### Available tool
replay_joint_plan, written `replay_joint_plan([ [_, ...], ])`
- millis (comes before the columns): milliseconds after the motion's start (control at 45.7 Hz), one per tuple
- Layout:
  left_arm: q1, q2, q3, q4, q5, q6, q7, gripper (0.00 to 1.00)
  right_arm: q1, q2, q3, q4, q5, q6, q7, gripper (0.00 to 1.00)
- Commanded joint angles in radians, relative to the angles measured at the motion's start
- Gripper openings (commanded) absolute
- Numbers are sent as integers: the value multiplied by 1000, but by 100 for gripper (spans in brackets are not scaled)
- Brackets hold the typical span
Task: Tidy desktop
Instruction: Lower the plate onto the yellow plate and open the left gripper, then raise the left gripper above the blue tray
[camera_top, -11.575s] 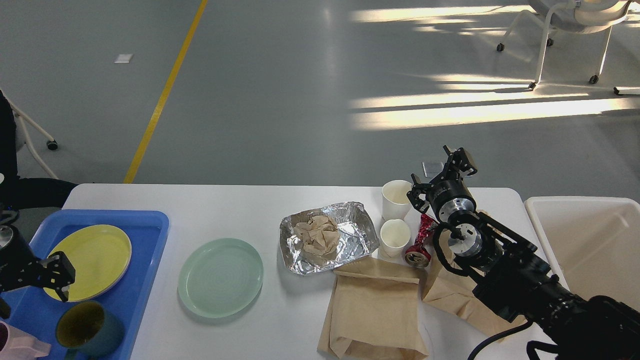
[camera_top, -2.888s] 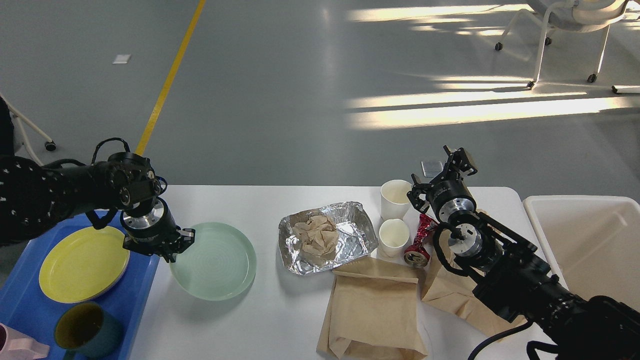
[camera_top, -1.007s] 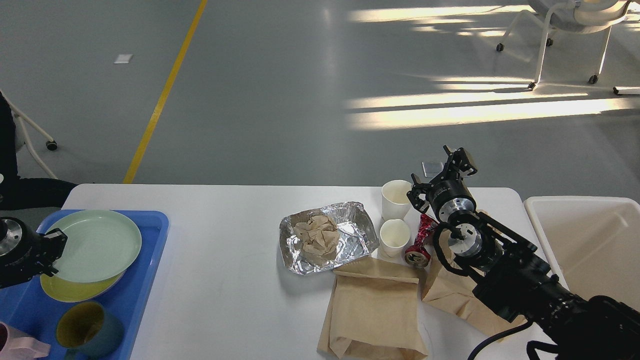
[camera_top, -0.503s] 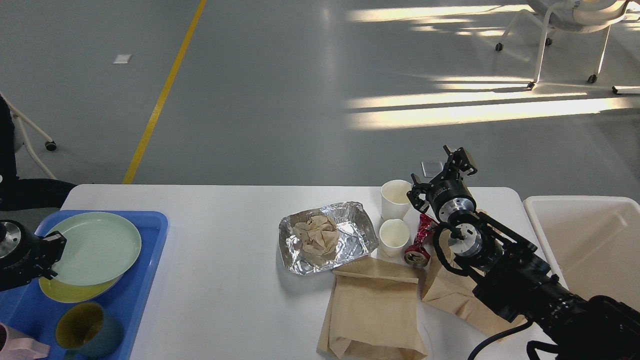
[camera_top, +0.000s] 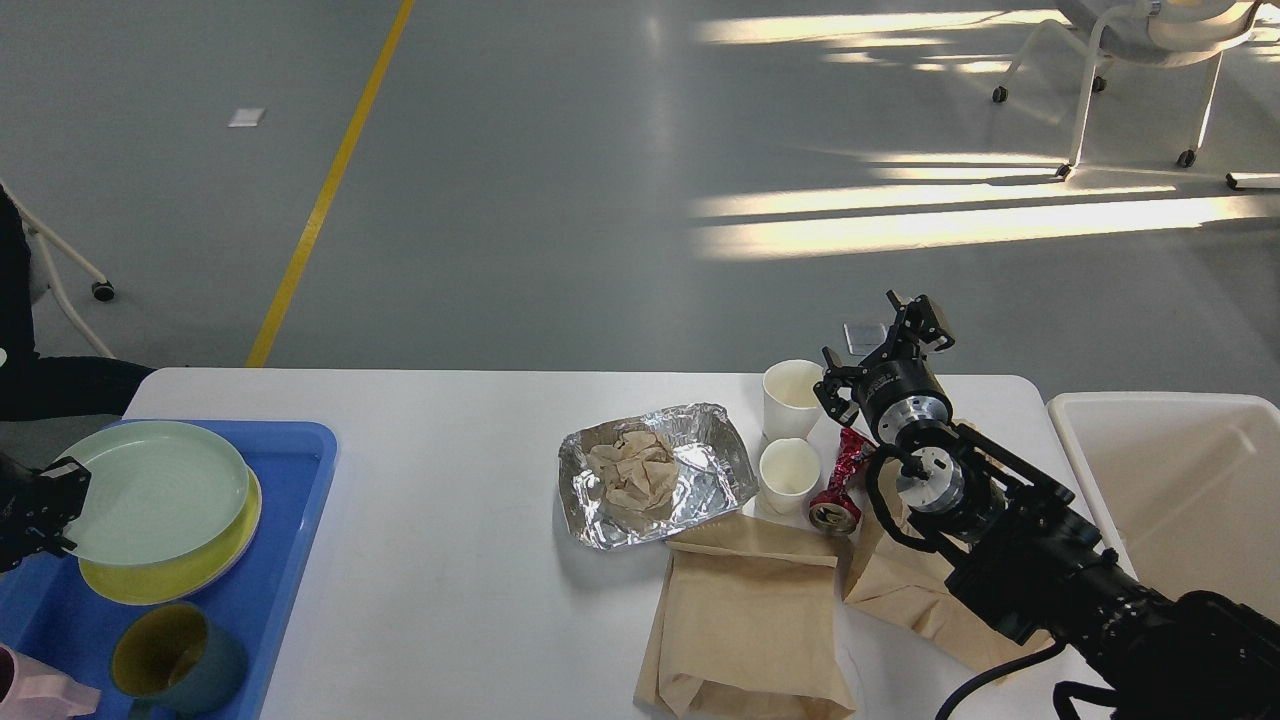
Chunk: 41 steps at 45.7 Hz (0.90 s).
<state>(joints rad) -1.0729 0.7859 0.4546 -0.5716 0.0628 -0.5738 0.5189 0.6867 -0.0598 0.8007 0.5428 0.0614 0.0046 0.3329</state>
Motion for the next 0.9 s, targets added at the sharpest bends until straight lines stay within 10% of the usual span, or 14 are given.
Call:
replay_joint_plan([
  [0,2,-8,-1,1,3,5,-3,16,-1,0,0,0,0,0,0,100],
  [263,7,-14,-2,10,-1,44,-8,47,0,0,0,0,0,0,0,100],
  [481,60,-34,-111,13,-1,258,-8,90,0,0,0,0,0,0,0,100],
  [875,103,-39,-424,118,-57,293,-37,96,-1,0,0,0,0,0,0,100],
])
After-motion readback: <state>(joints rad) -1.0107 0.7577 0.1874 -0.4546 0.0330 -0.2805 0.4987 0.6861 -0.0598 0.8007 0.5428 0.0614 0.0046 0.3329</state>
